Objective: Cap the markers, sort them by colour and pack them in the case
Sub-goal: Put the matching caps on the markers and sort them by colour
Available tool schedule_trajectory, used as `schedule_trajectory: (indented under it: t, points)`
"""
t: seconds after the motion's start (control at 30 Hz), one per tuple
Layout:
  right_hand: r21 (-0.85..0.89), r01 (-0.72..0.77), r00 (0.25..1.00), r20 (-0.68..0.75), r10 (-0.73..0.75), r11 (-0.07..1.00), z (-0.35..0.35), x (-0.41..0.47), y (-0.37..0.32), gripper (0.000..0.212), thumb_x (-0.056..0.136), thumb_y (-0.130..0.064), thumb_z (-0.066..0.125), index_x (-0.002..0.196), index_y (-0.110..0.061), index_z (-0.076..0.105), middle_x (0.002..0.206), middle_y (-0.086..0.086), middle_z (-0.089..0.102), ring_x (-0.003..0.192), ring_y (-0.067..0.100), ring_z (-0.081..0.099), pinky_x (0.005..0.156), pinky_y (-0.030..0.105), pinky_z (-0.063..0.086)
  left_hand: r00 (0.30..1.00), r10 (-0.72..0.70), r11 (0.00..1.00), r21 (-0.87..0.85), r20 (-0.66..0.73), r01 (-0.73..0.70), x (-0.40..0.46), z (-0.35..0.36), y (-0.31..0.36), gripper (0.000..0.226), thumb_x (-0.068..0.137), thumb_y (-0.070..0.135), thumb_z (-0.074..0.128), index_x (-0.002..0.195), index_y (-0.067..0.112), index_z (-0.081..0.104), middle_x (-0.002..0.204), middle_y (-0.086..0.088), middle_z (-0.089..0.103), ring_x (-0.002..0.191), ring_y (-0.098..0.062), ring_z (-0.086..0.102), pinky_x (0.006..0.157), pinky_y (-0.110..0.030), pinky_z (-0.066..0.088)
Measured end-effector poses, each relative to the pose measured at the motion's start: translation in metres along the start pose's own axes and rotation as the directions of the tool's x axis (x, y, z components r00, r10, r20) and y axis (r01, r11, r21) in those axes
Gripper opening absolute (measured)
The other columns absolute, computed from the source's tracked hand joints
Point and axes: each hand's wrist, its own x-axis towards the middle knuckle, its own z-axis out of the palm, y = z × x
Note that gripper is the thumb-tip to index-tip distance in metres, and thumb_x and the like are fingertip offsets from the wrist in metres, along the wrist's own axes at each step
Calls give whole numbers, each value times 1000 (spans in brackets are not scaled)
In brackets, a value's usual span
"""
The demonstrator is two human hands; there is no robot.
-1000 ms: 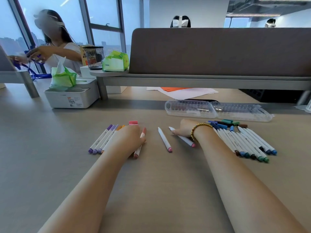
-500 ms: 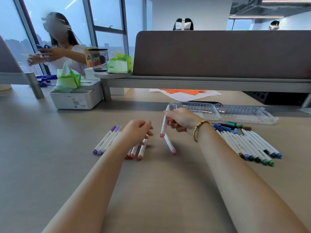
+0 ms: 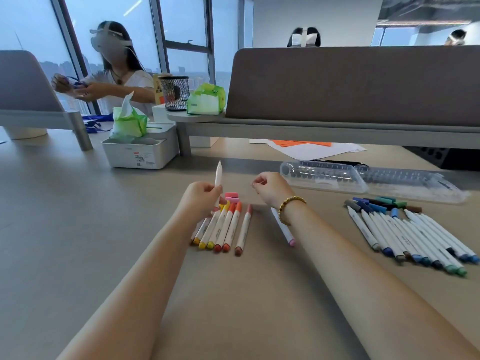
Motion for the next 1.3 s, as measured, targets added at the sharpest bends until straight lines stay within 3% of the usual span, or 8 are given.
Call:
schedule_trajectory:
  t: [0.17,0.4,0.6,0.67,0.77,0.93,1.07,1.3]
  points:
    - [-209,114,993,59,-104,971,23,20,-8,22,94,-16,53,110,-10,66,110,8,65,102,22,59,90,30,51,996,-46,997,-70,-81,40,7,-8,-13,18,97,25,48,90,14,60,77,1,66,49,-8,47,45,-18,42]
    - [-183,17,982,190,18,983,48,35,-12,23,90,-26,61,105,-9,65,99,10,64,95,21,61,83,29,52,996,-6,999,-35,-85,3,13,-4,-17,22,97,27,49,78,21,56,75,2,64,57,-10,51,51,-22,46]
    - [-394,36,981,189,43,919,50,36,-16,30,89,-33,59,101,-6,63,94,12,65,89,23,62,84,34,53,997,-5,1000,-21,-74,3,10,-5,-18,16,97,26,47,88,17,57,77,2,63,57,-9,51,51,-21,46]
    - [-290,37,990,140,5,956,40,28,-17,23,93,-28,56,100,-7,59,90,8,63,85,20,61,77,30,50,997,17,1000,-6,-74,-17,8,-2,-16,16,98,24,44,93,13,56,76,1,61,60,-10,52,53,-23,45]
    - [96,-1,998,66,-5,995,11,11,-12,14,96,-19,52,102,-8,54,88,2,60,75,10,55,68,21,44,998,49,997,68,-33,-47,6,5,-8,18,99,21,37,94,8,48,76,-4,53,69,-20,52,61,-31,45]
    - [666,-123,992,79,95,736,-36,-21,19,29,101,-9,38,86,-7,62,70,0,49,59,8,40,51,17,34,992,65,990,118,108,-78,-12,27,9,37,101,31,32,76,16,54,66,1,50,55,-12,44,55,-26,38]
    - [774,-114,992,56,111,623,-52,-33,33,33,100,-6,34,83,-9,62,71,3,48,58,10,37,52,19,31,962,93,967,208,258,-149,-29,37,14,37,101,34,32,84,16,60,64,2,46,51,-10,38,47,-21,32]
    - [694,-115,993,62,100,711,-47,-32,45,31,101,-8,36,85,-10,63,71,3,49,57,9,38,48,19,33,952,105,958,228,286,-174,-32,44,12,36,100,36,33,83,19,60,67,2,48,54,-11,42,53,-23,36]
